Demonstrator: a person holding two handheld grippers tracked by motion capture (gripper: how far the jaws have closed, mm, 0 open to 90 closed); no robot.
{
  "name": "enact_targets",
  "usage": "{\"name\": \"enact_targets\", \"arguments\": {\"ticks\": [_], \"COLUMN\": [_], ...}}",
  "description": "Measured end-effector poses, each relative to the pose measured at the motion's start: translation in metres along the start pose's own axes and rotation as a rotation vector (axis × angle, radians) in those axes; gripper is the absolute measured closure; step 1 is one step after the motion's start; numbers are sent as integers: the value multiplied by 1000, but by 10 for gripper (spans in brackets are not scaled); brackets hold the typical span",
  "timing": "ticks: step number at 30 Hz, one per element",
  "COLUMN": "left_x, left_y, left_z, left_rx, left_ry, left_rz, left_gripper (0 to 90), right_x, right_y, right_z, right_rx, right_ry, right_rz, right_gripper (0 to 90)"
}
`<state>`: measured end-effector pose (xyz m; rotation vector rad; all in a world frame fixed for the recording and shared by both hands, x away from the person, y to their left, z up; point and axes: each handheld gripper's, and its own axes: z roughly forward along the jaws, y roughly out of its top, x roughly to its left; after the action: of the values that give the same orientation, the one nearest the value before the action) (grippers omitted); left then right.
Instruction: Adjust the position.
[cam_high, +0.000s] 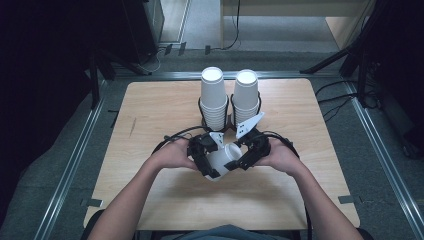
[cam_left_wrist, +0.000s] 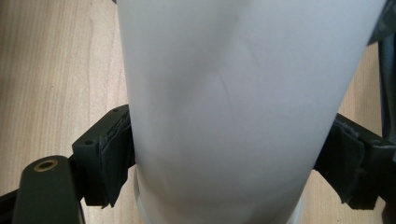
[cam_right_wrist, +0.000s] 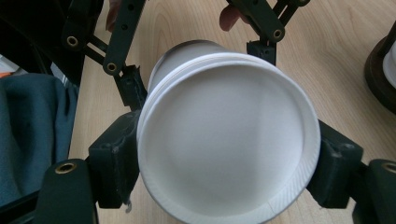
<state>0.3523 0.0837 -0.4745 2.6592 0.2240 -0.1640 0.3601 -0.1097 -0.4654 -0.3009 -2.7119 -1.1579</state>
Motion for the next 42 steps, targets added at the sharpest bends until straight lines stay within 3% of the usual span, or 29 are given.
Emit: {"name": "enact_targets", "arguments": {"ticks": [6, 10, 23, 42], "left_x": [1, 2, 9, 16], "left_y": [-3, -4, -13, -30], "left_z": [-2, -3, -14, -25], "left_rx": [-39, -63, -200, -322], "left_ry": [-3, -6, -4, 15], "left_rz": [-5, -20, -74, -145], "left_gripper": [116, 0, 0, 0], "right_x": [1, 1, -1, -1], "right_y": [1, 0, -3, -10], "right_z": [-2, -4, -21, -38], "right_rx": [-11, -17, -49, -91], "right_ry": [-18, -30, -59, -95], "right_rz": [-17, -25, -13, 10], "right_gripper": [237, 237, 237, 236]}}
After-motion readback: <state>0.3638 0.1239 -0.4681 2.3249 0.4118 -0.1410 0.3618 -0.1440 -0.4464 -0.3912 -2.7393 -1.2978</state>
